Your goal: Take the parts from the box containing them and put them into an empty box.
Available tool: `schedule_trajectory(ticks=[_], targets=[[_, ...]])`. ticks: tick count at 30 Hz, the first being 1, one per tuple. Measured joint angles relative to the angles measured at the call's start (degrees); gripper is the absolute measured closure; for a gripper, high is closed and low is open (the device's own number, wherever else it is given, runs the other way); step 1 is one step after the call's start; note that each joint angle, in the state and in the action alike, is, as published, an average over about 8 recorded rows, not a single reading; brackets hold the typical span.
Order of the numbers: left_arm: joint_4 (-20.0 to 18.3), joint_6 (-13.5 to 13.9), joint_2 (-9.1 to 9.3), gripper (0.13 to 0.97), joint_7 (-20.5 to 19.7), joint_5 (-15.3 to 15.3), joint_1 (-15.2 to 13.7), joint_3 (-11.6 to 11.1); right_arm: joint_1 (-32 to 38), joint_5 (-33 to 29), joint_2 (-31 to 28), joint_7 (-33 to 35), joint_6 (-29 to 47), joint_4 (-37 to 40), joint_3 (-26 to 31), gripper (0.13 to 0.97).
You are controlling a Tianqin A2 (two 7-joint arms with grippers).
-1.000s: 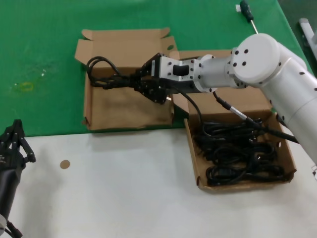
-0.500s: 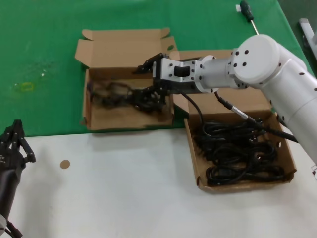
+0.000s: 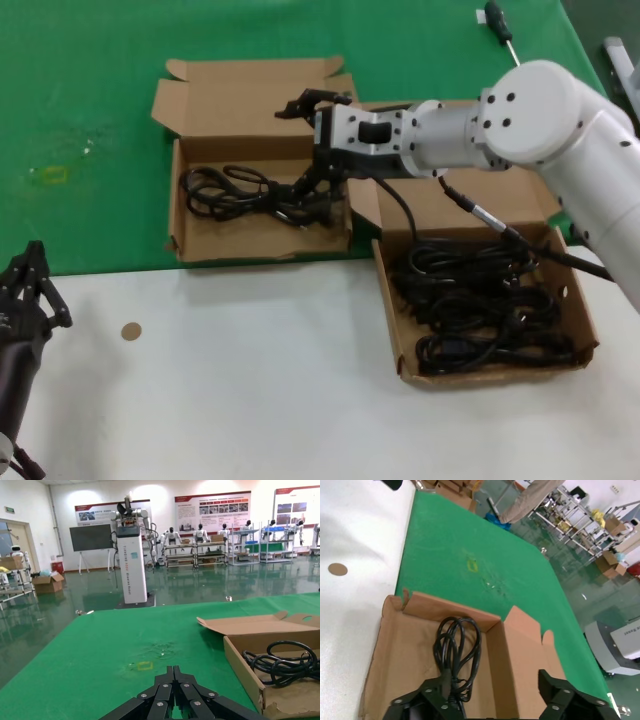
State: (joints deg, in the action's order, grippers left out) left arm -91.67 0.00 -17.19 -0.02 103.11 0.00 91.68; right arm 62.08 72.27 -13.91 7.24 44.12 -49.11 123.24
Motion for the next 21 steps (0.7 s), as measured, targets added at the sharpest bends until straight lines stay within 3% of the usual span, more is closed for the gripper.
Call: schedule_trajectory(ticks=[8,12,21], targets=[[0.0,0.0,0.0,0.943,0.0,0.0,0.0,0.0,-0.5,0.0,-0.9,-1.1,0.3,-2.3,-0.3,0.381],[0.0,0.0,0.0,0.94,0.0,0.0,0.0,0.0,-0.6,0.0,-0.9,-1.1,0.3,-2.3,-0.3,0.381],[0.0,0.0,0.0,0.886,0.0,0.0,0.0,0.0,-3.5,1.5,-1.0,-1.4,-1.8,-4.2,-1.8,0.226]])
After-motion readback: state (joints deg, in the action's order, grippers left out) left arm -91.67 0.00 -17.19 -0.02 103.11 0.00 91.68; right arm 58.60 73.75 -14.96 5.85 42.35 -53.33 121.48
